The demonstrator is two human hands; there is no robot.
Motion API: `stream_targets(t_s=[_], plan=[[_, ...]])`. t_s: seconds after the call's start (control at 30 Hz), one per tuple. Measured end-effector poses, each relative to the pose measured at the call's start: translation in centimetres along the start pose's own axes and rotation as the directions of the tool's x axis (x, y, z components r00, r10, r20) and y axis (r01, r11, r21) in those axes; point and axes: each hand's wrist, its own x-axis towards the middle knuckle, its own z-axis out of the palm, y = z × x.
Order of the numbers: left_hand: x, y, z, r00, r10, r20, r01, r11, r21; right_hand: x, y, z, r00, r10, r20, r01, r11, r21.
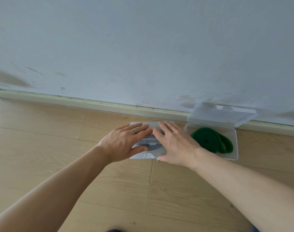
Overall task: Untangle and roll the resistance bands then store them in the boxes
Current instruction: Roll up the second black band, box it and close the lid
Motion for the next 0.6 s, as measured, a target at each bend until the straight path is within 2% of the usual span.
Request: stream_targets(t_s=[0.2,0.43,0.5,0.6], plan=[[-0.4,0.5,0.9,1.000,-0.007,-0.015,0.006,1.000,-0.013,-0.5,-0.6,0.3,0.999,-0.011,-0.042,0.007,0.996,-0.091],[0.6,1.0,-0.5,0.996,-0.069,0.063,0.065,0.995,0.069,-0.2,-0.3,0.7,0.999,0.006,-0.042,-0.008,0.998,-0.058],[0.5,1.7,-0.7,0.995,-0.068,0.079,0.058,0.991,0.122,-0.5,-0.9,1.7,0.999,0.022,-0.039,-0.025,0.996,-0.080],[0.9,2.1,-1.2,0.993,-0.061,0.101,0.032,0.963,0.267,-0.9,-1.6,2.7,0.988,0.047,-0.145,-0.069,0.986,-0.153]])
